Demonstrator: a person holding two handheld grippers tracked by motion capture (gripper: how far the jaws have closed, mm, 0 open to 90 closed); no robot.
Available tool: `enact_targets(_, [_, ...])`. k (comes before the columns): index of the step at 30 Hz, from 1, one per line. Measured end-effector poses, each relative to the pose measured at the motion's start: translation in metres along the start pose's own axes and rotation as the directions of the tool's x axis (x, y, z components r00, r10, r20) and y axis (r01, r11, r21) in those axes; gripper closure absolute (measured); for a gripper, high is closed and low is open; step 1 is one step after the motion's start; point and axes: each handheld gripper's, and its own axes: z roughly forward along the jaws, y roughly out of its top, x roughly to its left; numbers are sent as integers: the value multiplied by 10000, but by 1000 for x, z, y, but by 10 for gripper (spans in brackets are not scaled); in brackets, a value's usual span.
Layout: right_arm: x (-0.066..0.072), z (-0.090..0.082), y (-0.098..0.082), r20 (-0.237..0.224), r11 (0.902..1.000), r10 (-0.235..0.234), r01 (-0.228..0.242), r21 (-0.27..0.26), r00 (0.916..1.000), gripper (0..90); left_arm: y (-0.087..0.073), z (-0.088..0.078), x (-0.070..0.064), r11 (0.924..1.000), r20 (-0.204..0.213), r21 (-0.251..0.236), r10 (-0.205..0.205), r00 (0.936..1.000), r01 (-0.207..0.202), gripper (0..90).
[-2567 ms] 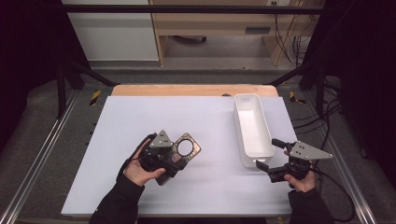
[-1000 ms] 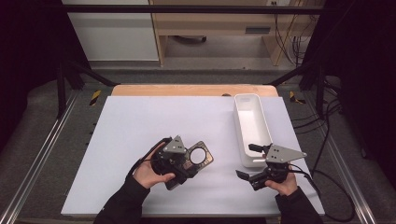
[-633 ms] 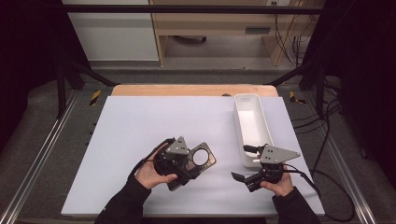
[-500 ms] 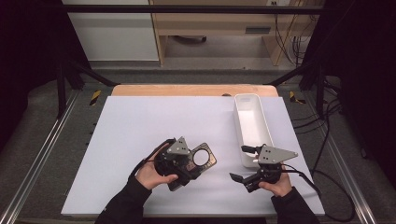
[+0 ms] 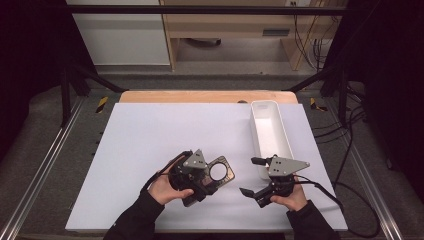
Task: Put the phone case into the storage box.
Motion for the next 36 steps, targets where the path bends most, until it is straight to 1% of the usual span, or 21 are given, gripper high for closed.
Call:
enact_targets(2, [1, 2, 1, -48, 10000, -56, 56, 26, 10000, 4, 0, 1, -1, 10000, 51, 6, -21, 10000, 21, 110])
enact_targets(6, [2, 5, 4, -227, 9999, -126, 126, -4, 9997, 5, 1, 2, -2, 10000, 118, -3, 84, 9999, -84, 110])
enact_targets(9, [2, 8, 6, -271, 9999, -165, 166, 38, 9995, 8, 1, 3, -2, 10000, 159, 23, 89, 9998, -89, 110])
enact_targets(15, [4, 15, 11, -488, 9989, -422, 432, 187, 9979, 9, 2, 4, -4, 9999, 259, 42, 160, 9995, -161, 110])
enact_targets(17, [4, 16, 11, -578, 9988, -413, 427, 233, 9975, 11, 2, 4, -5, 9998, 316, 48, 193, 9993, -195, 110])
enact_targets(20, [5, 17, 10, -586, 9979, -494, 517, 384, 9971, 10, 3, 6, -5, 9996, 368, 115, 254, 9990, -259, 110])
enact_targets(26, [4, 17, 11, -738, 9978, -517, 547, 387, 9959, 11, 4, 7, -6, 9992, 483, 148, 369, 9981, -376, 110])
enact_targets(36, [3, 23, 9, -967, 9958, -529, 597, 691, 9939, 15, 9, 10, -11, 9974, 677, 215, 678, 9954, -694, 116])
